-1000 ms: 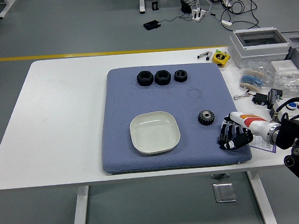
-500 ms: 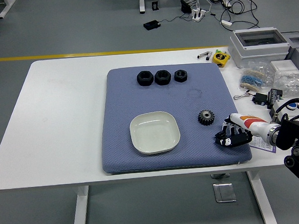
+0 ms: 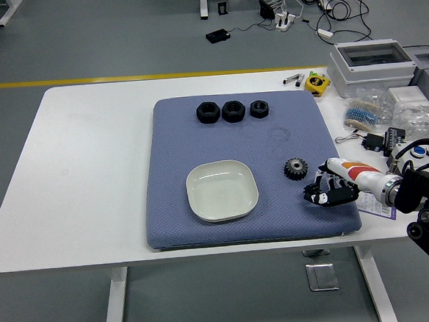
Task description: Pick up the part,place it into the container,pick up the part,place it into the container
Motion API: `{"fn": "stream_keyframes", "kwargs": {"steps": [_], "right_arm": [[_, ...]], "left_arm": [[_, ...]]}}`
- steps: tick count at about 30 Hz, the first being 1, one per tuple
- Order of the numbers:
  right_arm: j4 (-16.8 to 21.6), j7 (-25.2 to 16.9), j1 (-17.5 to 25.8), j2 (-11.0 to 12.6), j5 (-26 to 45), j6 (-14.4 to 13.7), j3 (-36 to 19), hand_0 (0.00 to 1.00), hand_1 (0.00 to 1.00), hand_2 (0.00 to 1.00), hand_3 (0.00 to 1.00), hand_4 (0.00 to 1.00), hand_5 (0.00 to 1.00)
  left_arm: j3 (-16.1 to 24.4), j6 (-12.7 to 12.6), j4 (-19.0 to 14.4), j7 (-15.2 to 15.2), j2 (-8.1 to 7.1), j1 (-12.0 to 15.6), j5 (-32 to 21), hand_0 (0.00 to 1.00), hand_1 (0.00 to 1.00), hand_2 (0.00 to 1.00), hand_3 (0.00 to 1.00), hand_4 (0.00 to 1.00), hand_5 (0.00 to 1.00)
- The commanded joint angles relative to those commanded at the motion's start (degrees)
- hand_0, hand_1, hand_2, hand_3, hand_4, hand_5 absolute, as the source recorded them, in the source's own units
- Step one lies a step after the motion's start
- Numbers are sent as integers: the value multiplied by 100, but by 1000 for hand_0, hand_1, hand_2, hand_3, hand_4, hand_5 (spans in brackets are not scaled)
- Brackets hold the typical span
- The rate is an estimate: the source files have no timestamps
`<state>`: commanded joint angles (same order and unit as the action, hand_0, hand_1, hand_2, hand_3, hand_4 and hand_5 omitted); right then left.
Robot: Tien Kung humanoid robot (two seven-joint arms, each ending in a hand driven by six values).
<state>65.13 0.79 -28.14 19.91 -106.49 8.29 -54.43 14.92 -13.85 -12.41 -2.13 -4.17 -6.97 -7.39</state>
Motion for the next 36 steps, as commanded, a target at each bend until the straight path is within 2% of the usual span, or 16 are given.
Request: {"fn": "stream_keyframes", "kwargs": {"steps": [9,12,16,20,24,25,27,30,31,36], "right_arm": [[384,2,-126,-151,24,-60,88,2,54,192,235,719,472],[498,-1,-282,-294,66,-71,221,2,54,192,235,719,472],[451,-5,-521,-563,157,-75,403,2,57,189,231,720,472],[282,-30,-744,-878,225,-127,658,7,70,196,230,727,473],[-85,-231,-1027,-1202,174,-332,965,7,70,196,230,727,473],[-194,-303,-1102,-1290,105,-439,1053,125,162,282,321,925,429],[-348,-394,-1194,-1393,-42,-513,1132,125,162,282,321,925,429],[-668,-552,-1340,-1520,-156,-399,1198,125,162,282,321,925,429],[-727,-585,-1369,-1532,-195,-382,1206,295,391,477,555,998,386],[-961,-679,-1506,-1548,-471,-116,1188,295,391,477,555,998,386]], "left_arm": [[16,1,0,6,-6,10,31,696,616,653,560,569,586],[17,0,-1,6,-11,-3,37,696,616,653,560,569,586],[5,-1,-3,0,-16,-12,6,697,615,653,560,569,586],[-13,-2,-4,-8,-23,-18,-35,697,614,653,560,569,586],[-29,-4,-4,-14,-33,-31,-54,697,614,653,560,569,586],[-36,-6,-5,-17,-35,-35,-66,698,611,653,560,569,586],[-46,-6,-5,-24,-38,-38,-89,698,611,653,560,569,586],[-49,-7,-6,-29,-47,-47,-109,698,611,653,560,569,586],[-48,-8,-6,-28,-50,-52,-106,697,607,652,560,569,586],[-48,-9,-4,-30,-64,-71,-110,697,607,652,560,569,586]]}}
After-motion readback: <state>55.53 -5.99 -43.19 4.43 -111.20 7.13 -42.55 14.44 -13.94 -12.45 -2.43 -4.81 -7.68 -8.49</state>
